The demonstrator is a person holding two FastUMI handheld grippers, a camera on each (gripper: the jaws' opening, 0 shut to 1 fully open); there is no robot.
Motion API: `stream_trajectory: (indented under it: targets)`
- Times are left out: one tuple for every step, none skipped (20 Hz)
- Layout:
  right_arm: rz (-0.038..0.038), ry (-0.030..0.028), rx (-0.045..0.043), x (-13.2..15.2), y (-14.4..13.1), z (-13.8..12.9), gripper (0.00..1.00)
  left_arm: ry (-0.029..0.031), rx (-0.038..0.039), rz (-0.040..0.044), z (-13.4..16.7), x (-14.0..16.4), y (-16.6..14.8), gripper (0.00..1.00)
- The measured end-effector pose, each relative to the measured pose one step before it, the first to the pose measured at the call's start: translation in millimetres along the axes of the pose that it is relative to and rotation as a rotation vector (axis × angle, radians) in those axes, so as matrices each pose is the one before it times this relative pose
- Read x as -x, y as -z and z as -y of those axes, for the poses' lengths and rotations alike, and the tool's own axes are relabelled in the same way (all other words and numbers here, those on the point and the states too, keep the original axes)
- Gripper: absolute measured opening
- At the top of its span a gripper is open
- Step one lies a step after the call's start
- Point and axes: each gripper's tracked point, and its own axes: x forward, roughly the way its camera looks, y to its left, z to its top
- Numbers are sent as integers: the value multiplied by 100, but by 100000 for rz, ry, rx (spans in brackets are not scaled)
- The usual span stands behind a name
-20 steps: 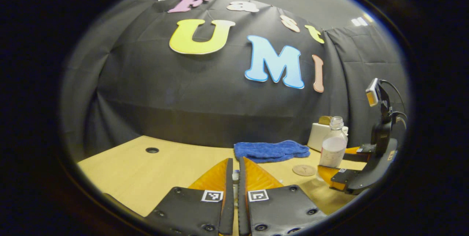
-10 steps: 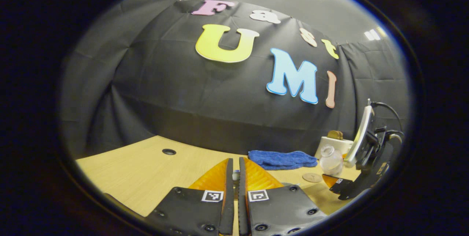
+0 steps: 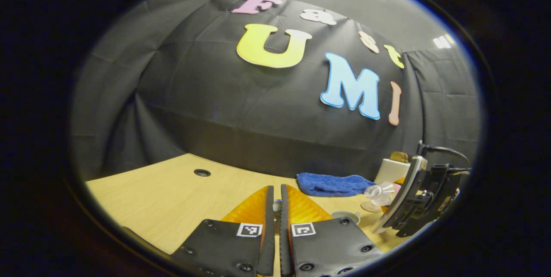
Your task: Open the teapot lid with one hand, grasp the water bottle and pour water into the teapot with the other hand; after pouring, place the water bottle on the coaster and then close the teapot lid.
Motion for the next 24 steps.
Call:
stream_trajectory:
  targets:
    - [743, -729, 3406, 136, -157, 12, 75, -387, 62, -15, -175, -1, 145, 12]
    - [333, 72, 3540, 216, -103, 116, 75, -672, 146, -237, -325, -58, 97, 12]
    - [95, 579, 3611, -35, -241, 126, 75, -345, 385, -687, -145, -155, 208, 12]
    - [343, 707, 3611, 6, -218, 178, 75, -333, 590, -754, -111, -93, 198, 12]
    - [658, -163, 3004, -33, -126, -12, 75, -171, 279, -577, -67, -49, 321, 12]
    - [735, -215, 2572, -96, -158, 207, 75, -458, -5, -310, -126, -35, 9, 12]
    - [712, 286, 2849, -155, -68, 483, 75, -145, 118, -62, -136, -86, 6, 11]
    - [816, 1099, 3202, -16, -190, 298, 75, 120, 308, 235, -38, 34, -175, 11]
    - [891, 1068, 3367, -5, -183, 264, 75, -19, 409, 394, -103, 168, -154, 12]
    - [336, 910, 2671, 0, -58, 114, 75, -196, 298, 105, -25, -59, -71, 12]
    - [201, 686, 2375, -114, -22, 154, 75, -94, 188, -4, -17, 50, 103, 12]
    - [388, 771, 2360, -118, -119, 253, 75, -197, 181, 48, -142, 4, -65, 12]
    - [531, 796, 2592, -107, -10, 219, 75, -159, 112, -30, -32, -92, -14, 12]
    - [660, 883, 2782, 47, -41, 270, 75, -268, -25, -222, -114, -8, 77, 12]
    - [836, 667, 2933, 116, -103, 334, 75, -282, 168, -205, -203, 139, 67, 12]
    - [901, 777, 2796, 26, -120, 319, 75, -28, 465, -213, -52, -3, -44, 12]
    - [711, 892, 2443, 48, -54, 341, 75, -8, 341, -179, -15, -122, 105, 12]
    - [766, 403, 1617, -118, -167, 151, 75, -252, 90, -38, -81, -61, -8, 12]
    - [611, 332, 1465, -112, -148, 118, 75, -223, 122, 22, -140, 75, 15, 12]
    - [339, 402, 1451, -1, -80, 175, 75, -105, 223, 47, -61, -60, -34, 12]
    - [324, 879, 1595, -83, -32, 248, 75, -152, 203, -98, -22, -18, -13, 12]
    - [280, 733, 1526, 54, -33, 193, 75, -55, 328, -138, -94, 84, 73, 12]
    - [332, 393, 1533, -37, -112, 162, 75, 14, 373, -171, -4, -35, 95, 12]
    - [292, 765, 1976, -79, -37, 256, 75, -30, 274, -52, -9, -62, -98, 12]
